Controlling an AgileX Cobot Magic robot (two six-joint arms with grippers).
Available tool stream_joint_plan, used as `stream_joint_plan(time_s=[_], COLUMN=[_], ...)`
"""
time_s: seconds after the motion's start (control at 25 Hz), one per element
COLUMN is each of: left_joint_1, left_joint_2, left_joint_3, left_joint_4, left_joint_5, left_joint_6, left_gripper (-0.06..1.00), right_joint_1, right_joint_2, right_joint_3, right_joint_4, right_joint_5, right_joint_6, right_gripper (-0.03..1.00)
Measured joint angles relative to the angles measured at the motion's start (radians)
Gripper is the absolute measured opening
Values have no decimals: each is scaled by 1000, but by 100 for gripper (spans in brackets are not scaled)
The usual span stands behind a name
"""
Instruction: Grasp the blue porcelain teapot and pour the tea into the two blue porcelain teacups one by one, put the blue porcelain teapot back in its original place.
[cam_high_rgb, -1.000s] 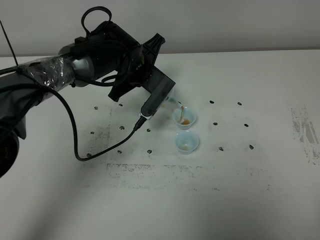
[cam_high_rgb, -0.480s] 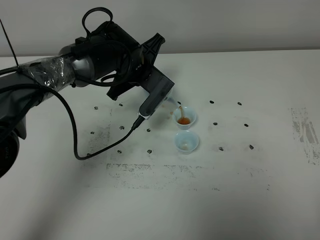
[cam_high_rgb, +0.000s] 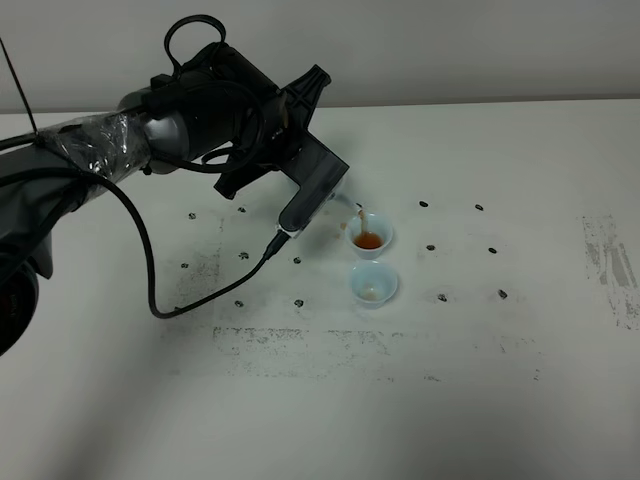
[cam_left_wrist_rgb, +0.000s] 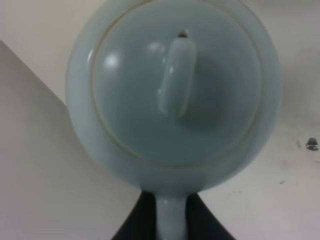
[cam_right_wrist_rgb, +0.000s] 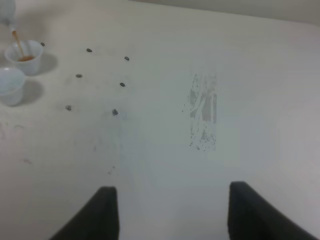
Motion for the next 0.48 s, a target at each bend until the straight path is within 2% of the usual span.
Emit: stream_joint_plan(time_s=[0.48], left_joint_1=[0], left_joint_2=[0], left_joint_3=[0], left_joint_4=[21], left_joint_5=[-13], left_joint_6=[1], left_gripper=[4], right_joint_1=[0], right_joint_2=[0], right_joint_3=[0], right_joint_4=[0], right_joint_5=[0], right_joint_6=[0], right_gripper=[51])
